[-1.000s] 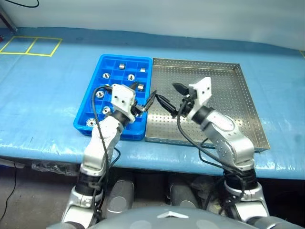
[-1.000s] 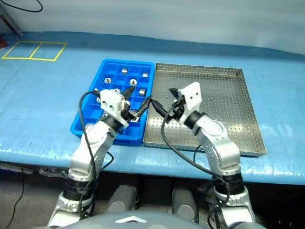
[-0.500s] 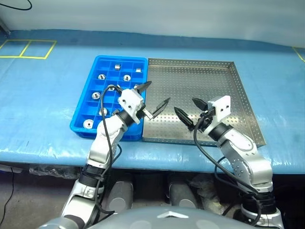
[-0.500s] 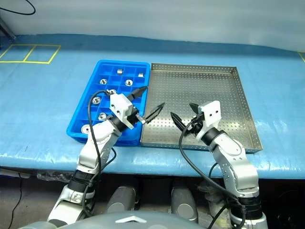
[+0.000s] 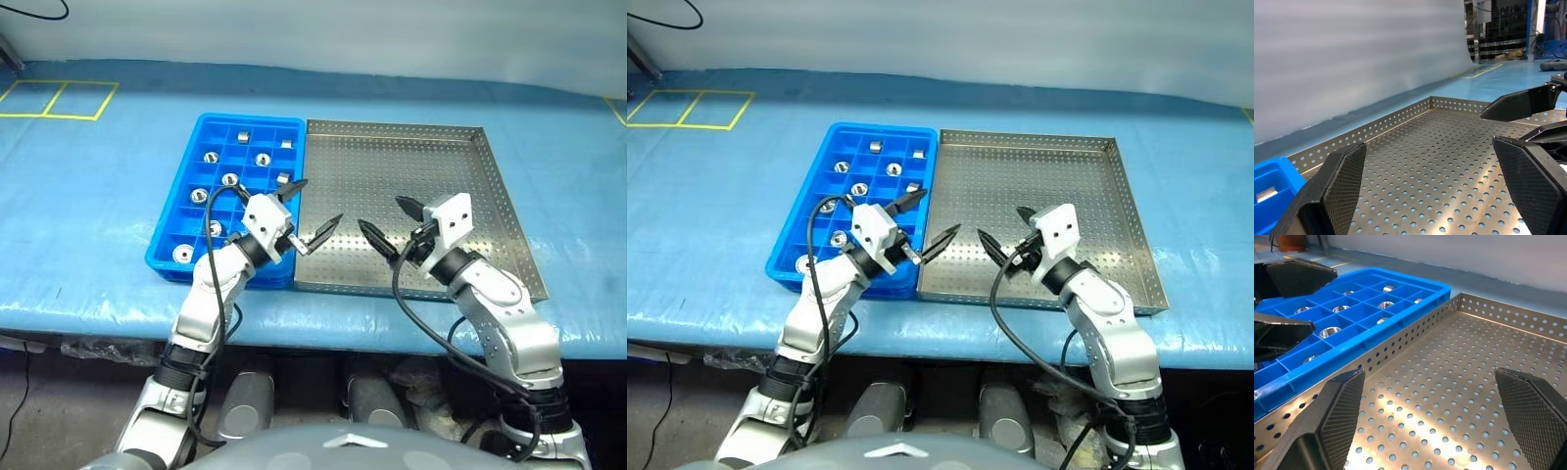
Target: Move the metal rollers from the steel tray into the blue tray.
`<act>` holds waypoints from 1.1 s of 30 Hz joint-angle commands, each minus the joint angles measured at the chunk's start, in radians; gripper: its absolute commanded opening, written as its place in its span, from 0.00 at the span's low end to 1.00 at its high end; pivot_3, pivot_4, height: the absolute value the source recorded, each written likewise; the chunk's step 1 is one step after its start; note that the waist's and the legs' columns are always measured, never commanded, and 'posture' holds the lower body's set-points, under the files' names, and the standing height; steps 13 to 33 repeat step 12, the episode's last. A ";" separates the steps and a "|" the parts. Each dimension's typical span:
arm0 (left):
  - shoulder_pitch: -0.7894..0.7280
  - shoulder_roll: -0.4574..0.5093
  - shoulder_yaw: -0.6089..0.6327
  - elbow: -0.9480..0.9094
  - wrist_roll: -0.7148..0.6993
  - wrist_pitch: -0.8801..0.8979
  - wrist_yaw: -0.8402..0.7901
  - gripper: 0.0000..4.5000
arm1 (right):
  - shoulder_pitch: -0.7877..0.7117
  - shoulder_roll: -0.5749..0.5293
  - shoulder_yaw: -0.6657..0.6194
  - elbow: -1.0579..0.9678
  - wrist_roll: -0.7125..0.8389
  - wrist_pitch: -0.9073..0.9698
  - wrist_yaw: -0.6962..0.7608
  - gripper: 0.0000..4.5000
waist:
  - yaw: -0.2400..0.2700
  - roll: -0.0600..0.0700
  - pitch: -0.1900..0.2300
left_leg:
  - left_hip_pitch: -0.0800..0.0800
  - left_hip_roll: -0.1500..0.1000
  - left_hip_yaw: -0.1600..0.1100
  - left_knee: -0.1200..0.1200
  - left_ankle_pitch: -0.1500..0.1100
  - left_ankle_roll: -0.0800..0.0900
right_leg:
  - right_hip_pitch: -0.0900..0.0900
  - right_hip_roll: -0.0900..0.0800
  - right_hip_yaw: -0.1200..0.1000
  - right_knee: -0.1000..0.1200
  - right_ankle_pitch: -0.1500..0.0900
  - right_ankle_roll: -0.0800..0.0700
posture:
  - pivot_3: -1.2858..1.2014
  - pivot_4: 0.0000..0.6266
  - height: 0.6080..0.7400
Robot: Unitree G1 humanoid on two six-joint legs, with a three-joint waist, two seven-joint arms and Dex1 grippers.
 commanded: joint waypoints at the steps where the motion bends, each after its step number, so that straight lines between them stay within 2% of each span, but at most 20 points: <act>1: 0.007 0.012 -0.011 -0.043 0.013 -0.012 -0.006 1.00 | -0.014 0.009 0.008 -0.011 0.001 -0.025 0.004 0.99 | 0.000 0.000 0.000 | 0.000 0.000 0.000 0.000 0.000 0.000 | 0.000 0.000 0.000 0.000 0.000 0.000 | 0.56 0.24 1.00; 33: 0.017 0.034 -0.021 -0.052 0.027 0.006 -0.011 1.00 | -0.018 0.016 0.020 -0.007 -0.009 -0.012 -0.001 0.99 | 0.000 0.000 0.000 | 0.000 0.000 0.000 0.000 0.000 0.000 | 0.000 0.000 0.000 0.000 0.000 0.000 | 0.56 0.24 1.00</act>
